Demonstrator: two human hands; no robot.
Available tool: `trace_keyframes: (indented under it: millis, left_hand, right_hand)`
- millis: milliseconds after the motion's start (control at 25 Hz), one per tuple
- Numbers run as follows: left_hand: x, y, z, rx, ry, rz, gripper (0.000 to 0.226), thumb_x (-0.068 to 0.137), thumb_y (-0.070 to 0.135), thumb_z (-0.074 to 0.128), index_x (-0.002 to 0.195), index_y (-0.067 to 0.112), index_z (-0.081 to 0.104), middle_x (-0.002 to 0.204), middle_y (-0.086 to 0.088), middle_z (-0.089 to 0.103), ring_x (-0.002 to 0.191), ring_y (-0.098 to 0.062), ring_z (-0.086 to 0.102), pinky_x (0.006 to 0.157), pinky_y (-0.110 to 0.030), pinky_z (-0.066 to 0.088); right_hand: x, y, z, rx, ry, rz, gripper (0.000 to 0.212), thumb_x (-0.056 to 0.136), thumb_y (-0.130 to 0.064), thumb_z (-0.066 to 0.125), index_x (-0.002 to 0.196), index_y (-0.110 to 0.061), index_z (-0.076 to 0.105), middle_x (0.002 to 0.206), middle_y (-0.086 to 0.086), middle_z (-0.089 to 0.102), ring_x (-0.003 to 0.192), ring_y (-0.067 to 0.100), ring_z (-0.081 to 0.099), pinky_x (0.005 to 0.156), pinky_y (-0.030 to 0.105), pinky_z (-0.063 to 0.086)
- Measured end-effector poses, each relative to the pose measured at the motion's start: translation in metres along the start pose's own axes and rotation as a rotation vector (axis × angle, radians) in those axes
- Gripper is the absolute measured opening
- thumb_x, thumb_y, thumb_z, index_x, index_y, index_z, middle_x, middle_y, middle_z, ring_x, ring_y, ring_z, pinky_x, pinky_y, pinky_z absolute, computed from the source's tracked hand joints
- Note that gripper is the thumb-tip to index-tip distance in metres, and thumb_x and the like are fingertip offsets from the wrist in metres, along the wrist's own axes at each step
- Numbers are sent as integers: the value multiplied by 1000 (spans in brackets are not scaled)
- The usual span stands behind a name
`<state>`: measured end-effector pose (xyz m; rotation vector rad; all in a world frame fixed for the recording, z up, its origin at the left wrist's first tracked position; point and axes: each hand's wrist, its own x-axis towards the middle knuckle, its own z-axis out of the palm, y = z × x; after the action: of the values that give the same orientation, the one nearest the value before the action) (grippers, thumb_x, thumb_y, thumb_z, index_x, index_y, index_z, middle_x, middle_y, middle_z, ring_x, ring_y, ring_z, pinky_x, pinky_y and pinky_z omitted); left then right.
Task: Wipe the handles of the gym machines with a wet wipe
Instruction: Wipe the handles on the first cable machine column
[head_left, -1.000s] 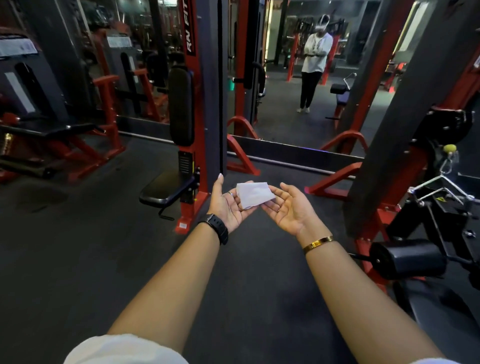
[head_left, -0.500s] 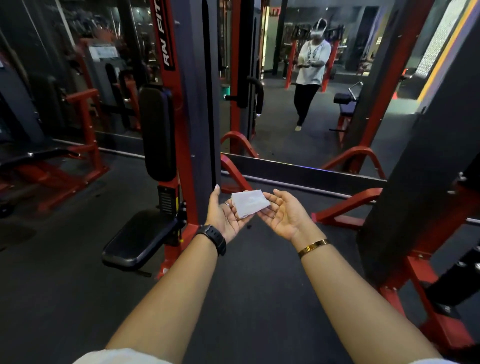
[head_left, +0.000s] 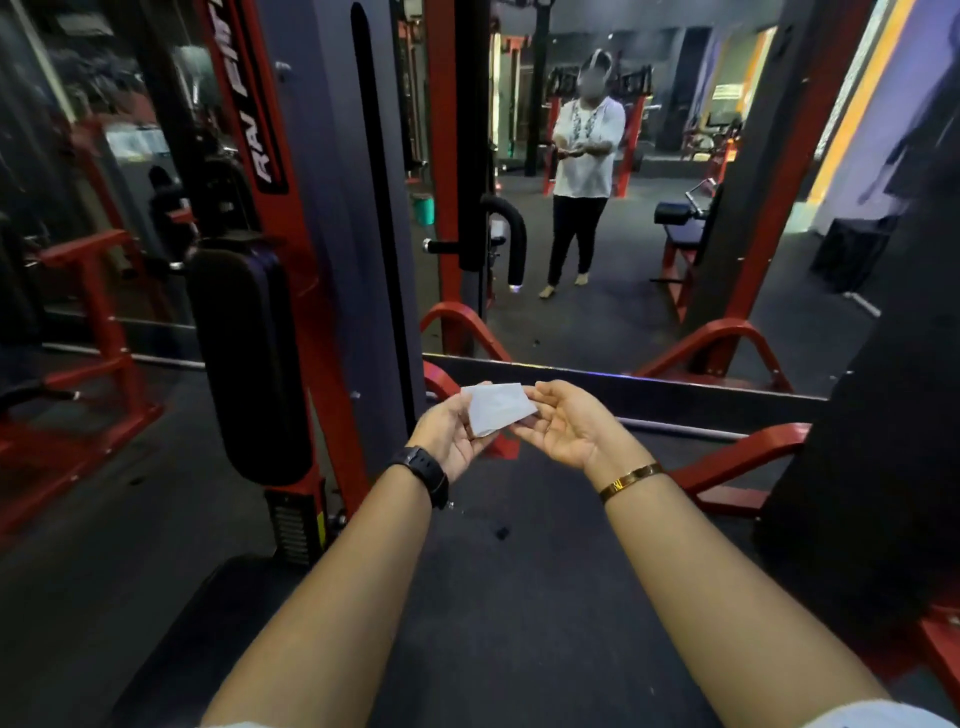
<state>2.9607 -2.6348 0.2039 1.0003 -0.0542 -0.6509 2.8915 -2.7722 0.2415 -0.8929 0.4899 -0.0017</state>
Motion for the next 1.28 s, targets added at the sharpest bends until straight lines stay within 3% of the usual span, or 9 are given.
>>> trace_keyframes:
  millis: [200, 320, 640, 760, 920, 1040, 1120, 1200, 1280]
  left_hand:
    - [111, 57, 1, -13, -63, -7, 24, 100, 14, 40, 106, 9, 63, 109, -12, 66, 96, -22, 64, 91, -35, 49]
    - [162, 80, 10, -51, -93, 2, 23, 99, 12, 41, 107, 8, 62, 106, -11, 66, 90, -21, 65, 76, -29, 56]
    - [295, 128, 35, -60, -90, 102, 24, 100, 15, 40, 109, 4, 60, 96, -11, 67, 87, -21, 64, 71, -28, 55]
    - [339, 144, 44, 55, -116, 248, 32, 102, 12, 37, 124, -4, 53, 107, -14, 63, 95, -21, 62, 83, -30, 53]
    - [377, 156, 57, 305, -133, 442, 31, 101, 8, 38, 128, 0, 52, 120, -15, 60, 103, -14, 61, 96, -28, 48]
    - [410, 165, 49, 762, -166, 688, 33, 102, 15, 41, 133, 11, 53, 136, -11, 55, 126, -15, 50, 111, -32, 35]
    - [439, 180, 40, 1248, -106, 1064, 43, 101, 20, 37, 142, 8, 42, 149, -13, 38, 142, -20, 27, 118, -34, 18]
    - [468, 194, 32, 1503, -15, 1381, 51, 98, 24, 33, 145, 5, 34, 153, -15, 29, 144, -25, 18, 117, -42, 14]
    - [491, 207, 26, 1565, 106, 1459, 55, 96, 25, 34, 147, 7, 30, 155, -14, 26, 145, -27, 15, 116, -45, 12]
  right_hand:
    - [94, -52, 27, 58, 9, -80, 14, 96, -7, 42, 95, -3, 56, 105, 15, 64, 94, 25, 64, 90, 40, 51]
    - [139, -80, 35, 93, 27, -134, 13, 96, -5, 44, 92, -2, 57, 101, 16, 66, 92, 25, 65, 85, 39, 53]
    - [268, -158, 36, 98, -60, -164, 15, 89, -2, 56, 103, 3, 58, 100, 19, 62, 78, 24, 67, 72, 36, 60]
    - [304, -180, 50, 3, -161, -149, 20, 88, 0, 55, 107, 3, 60, 101, 16, 64, 81, 24, 67, 70, 32, 59]
    - [344, -202, 62, -171, -183, -204, 28, 85, -1, 61, 113, 3, 58, 113, 21, 64, 101, 30, 63, 92, 37, 53]
    - [365, -214, 66, -186, -128, -243, 9, 87, -4, 62, 94, -9, 58, 95, 13, 66, 82, 22, 68, 67, 33, 59]
    - [376, -223, 73, -164, -36, -339, 8, 90, -5, 60, 89, -12, 55, 92, 10, 65, 71, 18, 67, 53, 29, 57]
    - [388, -234, 80, -100, 47, -479, 9, 89, -1, 59, 91, -9, 55, 99, 15, 63, 75, 20, 67, 60, 31, 59]
    - [400, -244, 84, -79, 97, -634, 21, 80, 0, 66, 99, -6, 58, 107, 19, 63, 83, 23, 67, 67, 30, 58]
